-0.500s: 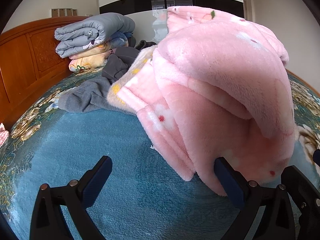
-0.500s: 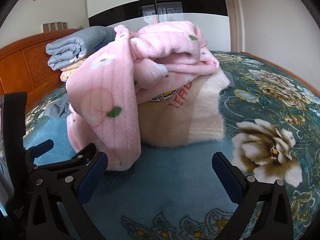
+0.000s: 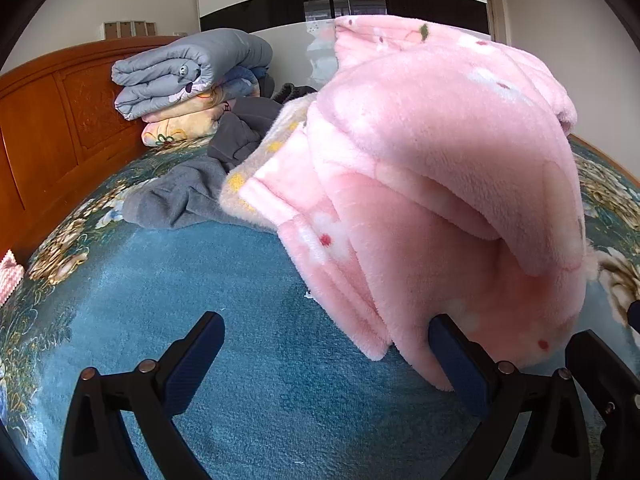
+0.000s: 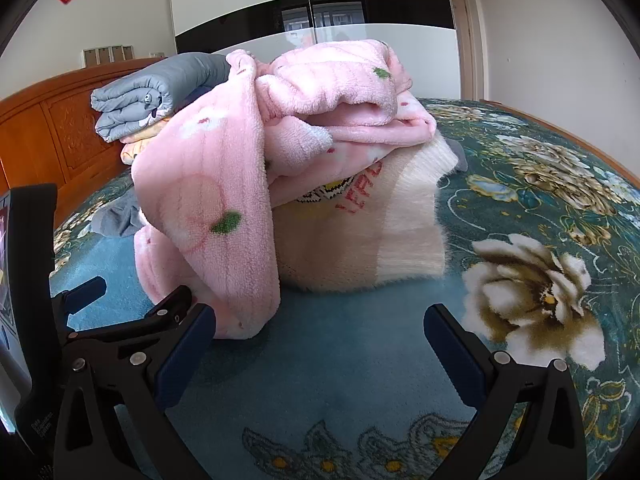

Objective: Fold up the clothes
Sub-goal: 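Approach the pink fleece garment with both grippers open, then grasp the pink fleece edge with the left gripper and lift it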

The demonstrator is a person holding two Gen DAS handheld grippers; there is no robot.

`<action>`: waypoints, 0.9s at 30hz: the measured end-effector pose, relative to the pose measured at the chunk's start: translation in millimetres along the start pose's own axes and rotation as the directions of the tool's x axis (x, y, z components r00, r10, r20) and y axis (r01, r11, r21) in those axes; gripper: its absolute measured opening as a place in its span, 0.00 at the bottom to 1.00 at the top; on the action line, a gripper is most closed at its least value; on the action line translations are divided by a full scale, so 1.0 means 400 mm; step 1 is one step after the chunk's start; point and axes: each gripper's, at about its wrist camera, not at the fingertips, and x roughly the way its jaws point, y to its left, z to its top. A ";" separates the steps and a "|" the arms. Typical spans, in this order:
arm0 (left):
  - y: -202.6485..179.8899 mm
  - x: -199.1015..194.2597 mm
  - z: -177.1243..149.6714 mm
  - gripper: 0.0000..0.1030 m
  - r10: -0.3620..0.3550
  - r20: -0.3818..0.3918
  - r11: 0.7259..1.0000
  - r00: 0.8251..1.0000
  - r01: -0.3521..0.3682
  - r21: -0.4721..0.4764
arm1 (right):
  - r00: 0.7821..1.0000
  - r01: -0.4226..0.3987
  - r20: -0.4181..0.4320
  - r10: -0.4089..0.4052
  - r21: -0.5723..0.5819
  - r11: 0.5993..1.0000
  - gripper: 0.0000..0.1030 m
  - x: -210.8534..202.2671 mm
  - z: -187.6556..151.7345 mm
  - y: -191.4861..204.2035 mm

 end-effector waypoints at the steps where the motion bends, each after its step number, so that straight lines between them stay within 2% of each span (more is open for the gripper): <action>1: 0.002 -0.003 0.001 1.00 -0.002 -0.001 1.000 1.000 0.002 0.000 | 1.000 -0.001 0.000 0.001 0.002 1.000 1.00 0.000 0.000 -0.001; 5: 0.004 -0.020 0.004 1.00 -0.002 -0.002 1.000 1.000 0.002 0.014 | 1.000 -0.008 0.004 0.008 0.000 1.000 1.00 -0.007 0.000 -0.002; 8: 0.022 -0.043 0.029 1.00 -0.018 0.019 1.000 1.000 0.019 -0.025 | 1.000 -0.007 0.019 0.007 0.003 1.000 1.00 -0.020 0.006 -0.012; 11: 0.046 -0.079 0.085 1.00 -0.082 0.070 0.990 0.994 0.090 -0.112 | 0.998 0.014 0.053 -0.016 0.027 1.000 1.00 -0.044 0.022 -0.047; 13: 0.039 -0.104 0.130 1.00 -0.143 0.111 0.979 0.983 0.157 -0.128 | 0.996 0.056 0.065 -0.061 0.081 0.995 1.00 -0.058 0.035 -0.092; 17: -0.051 -0.140 0.206 1.00 -0.215 0.125 0.973 0.968 0.223 -0.051 | 0.991 0.100 0.064 -0.118 0.231 0.968 1.00 -0.073 0.050 -0.201; 20: -0.154 -0.124 0.199 1.00 -0.204 0.100 0.979 0.974 0.200 0.049 | 0.989 0.111 0.062 -0.136 0.305 0.946 1.00 -0.080 0.051 -0.254; 22: -0.202 -0.086 0.185 1.00 -0.169 0.048 0.983 0.984 0.164 0.086 | 0.988 0.112 0.066 -0.140 0.315 0.942 1.00 -0.083 0.051 -0.266; 23: -0.201 -0.069 0.187 1.00 -0.158 0.003 0.985 0.987 0.158 0.073 | 0.987 0.114 0.070 -0.142 0.311 0.944 1.00 -0.086 0.051 -0.268; 27: -0.162 -0.066 0.185 0.99 -0.125 0.005 0.992 0.992 0.124 0.036 | 0.985 0.128 0.075 -0.156 0.294 0.947 1.00 -0.087 0.051 -0.264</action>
